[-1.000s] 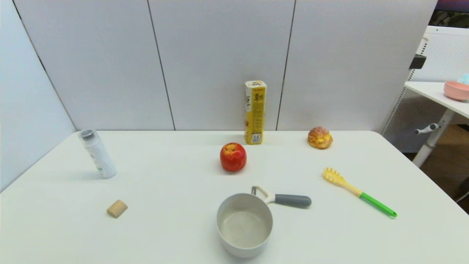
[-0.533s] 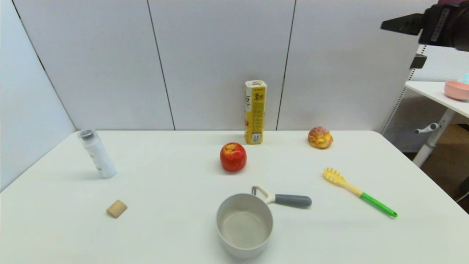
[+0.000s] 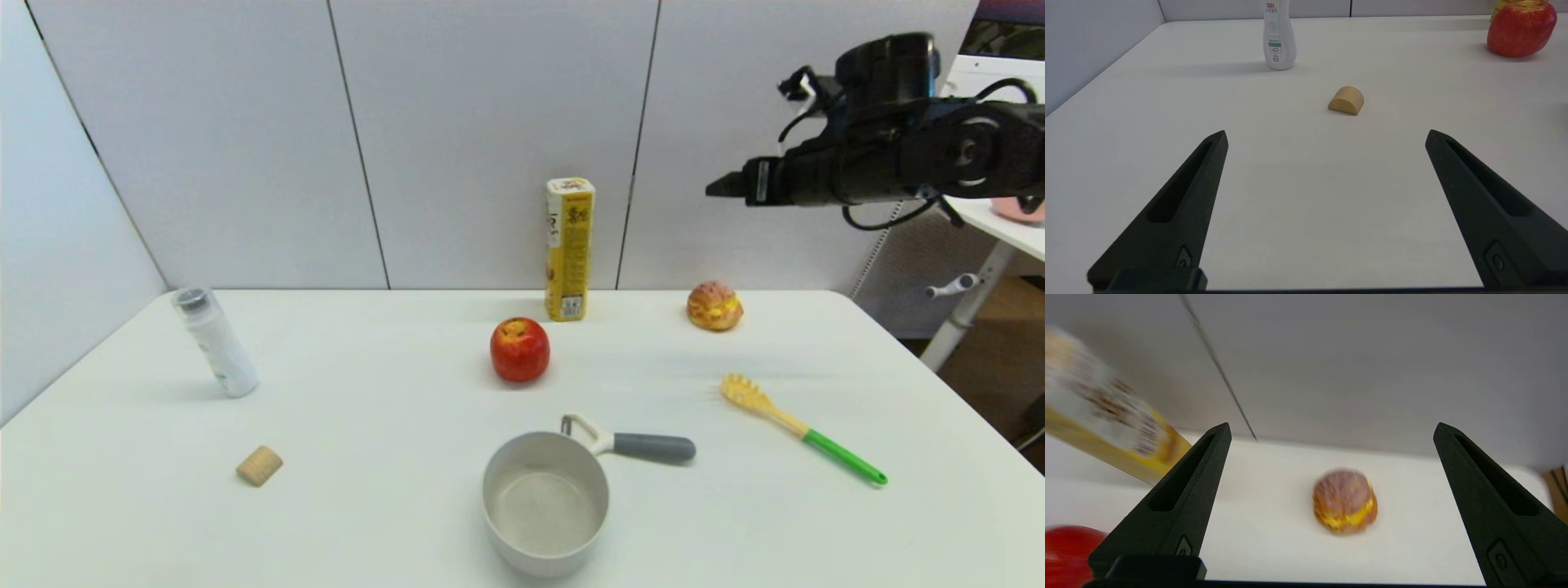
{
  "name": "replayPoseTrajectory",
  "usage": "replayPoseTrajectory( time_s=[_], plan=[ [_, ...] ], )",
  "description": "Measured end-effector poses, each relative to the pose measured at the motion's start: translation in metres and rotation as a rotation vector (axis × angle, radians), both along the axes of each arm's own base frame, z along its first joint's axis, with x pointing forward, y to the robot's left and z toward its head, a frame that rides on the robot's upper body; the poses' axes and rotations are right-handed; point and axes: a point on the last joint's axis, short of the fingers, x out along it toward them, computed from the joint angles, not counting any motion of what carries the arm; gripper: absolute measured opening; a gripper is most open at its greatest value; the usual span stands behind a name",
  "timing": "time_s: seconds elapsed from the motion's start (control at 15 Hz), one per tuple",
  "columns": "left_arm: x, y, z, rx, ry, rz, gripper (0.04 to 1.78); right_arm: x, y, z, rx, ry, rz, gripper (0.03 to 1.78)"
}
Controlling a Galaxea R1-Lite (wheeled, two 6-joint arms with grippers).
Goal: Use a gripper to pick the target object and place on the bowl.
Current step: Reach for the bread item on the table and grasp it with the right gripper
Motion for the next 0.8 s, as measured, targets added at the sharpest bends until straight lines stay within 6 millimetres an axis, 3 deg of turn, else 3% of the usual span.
replayPoseTrajectory(
  time_s=[0.2,0.4,0.8],
  plan=[
    [0.0,0.0,0.0,0.0,0.0,-0.001,1.71,0.024,-0.011,-0.047,-0.07,0.211,-0.004,1.71],
    [0.0,0.0,0.0,0.0,0.0,-0.001,1.71,0.035,-0.013,-0.08,-0.078,0.336,-0.001,1.71],
    [0.0,0.0,0.0,0.0,0.0,0.0,1.71,0.056,-0.013,-0.114,-0.082,0.407,-0.002,1.71]
  ],
)
